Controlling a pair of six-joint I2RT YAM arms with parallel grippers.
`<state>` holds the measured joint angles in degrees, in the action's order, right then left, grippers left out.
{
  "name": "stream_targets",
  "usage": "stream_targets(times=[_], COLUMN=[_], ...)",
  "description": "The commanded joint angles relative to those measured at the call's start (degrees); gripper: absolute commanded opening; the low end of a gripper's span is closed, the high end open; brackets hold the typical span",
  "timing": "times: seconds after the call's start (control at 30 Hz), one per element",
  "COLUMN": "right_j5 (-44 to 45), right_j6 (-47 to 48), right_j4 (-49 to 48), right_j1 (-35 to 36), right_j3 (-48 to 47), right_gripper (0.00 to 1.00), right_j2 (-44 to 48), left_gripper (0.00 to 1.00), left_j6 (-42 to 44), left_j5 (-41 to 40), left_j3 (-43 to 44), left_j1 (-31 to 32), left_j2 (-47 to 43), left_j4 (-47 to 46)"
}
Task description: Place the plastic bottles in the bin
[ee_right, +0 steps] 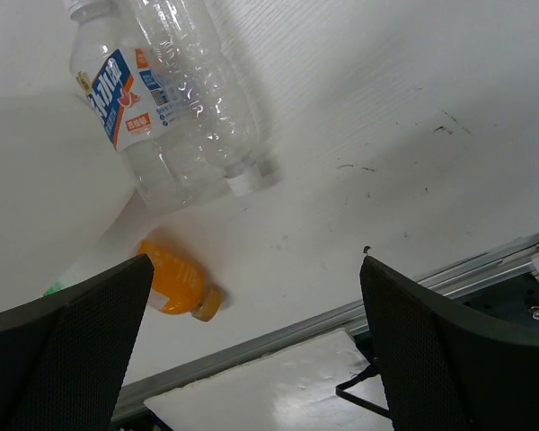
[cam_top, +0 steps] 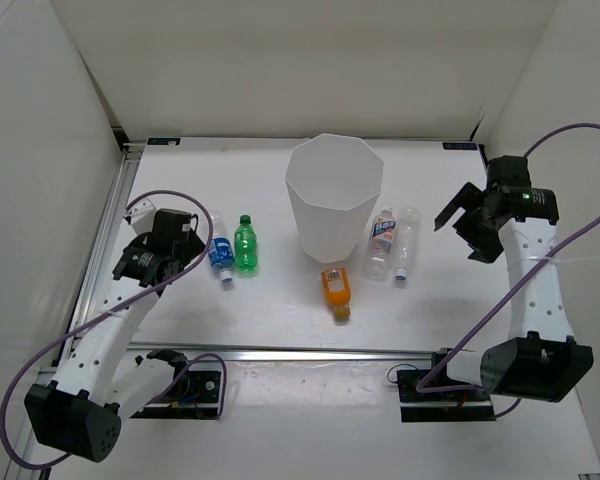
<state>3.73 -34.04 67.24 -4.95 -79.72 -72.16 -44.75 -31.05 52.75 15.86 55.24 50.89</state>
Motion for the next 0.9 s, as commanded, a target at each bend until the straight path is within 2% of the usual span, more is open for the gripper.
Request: stream_targets(times=[0.0, 0.17, 0.33, 0.47, 0.87], right_j5=[-0.5, -2.8, -2.0, -3.5, -5.2], right_j6=[1.3, 2.6, 0.6, 0.6, 2.3], right_j4=[-2.7, -2.7, -8.3, -8.3, -16.1], right_j1=[0.2, 0.2, 0.2, 0.2, 3.6], right_j3=[-0.8, -1.3, 0.7, -2.7, -5.4], right_gripper=[1.00, 1.00, 1.00, 1.00, 1.00], right_j2=[-1.7, -7.7, -12.2, -20.1, -33.0], left_gripper=[1.00, 1.00, 1.00, 1.00, 1.00], left_j6=[0.5, 3.3, 4.8, 4.1, 5.1], left_j5=[-1.3, -1.3, -1.8, -2.4, -2.4], left_j3=[-0.9, -0.9, -0.9, -0.9, 0.2], left_j1=[-0.2, -0.2, -0.2, -0.2, -0.2], left_j2=[-0.1, 0.4, -0.7, -0.7, -0.1], left_j4=[-3.1, -3.1, -2.6, 0.0, 3.7])
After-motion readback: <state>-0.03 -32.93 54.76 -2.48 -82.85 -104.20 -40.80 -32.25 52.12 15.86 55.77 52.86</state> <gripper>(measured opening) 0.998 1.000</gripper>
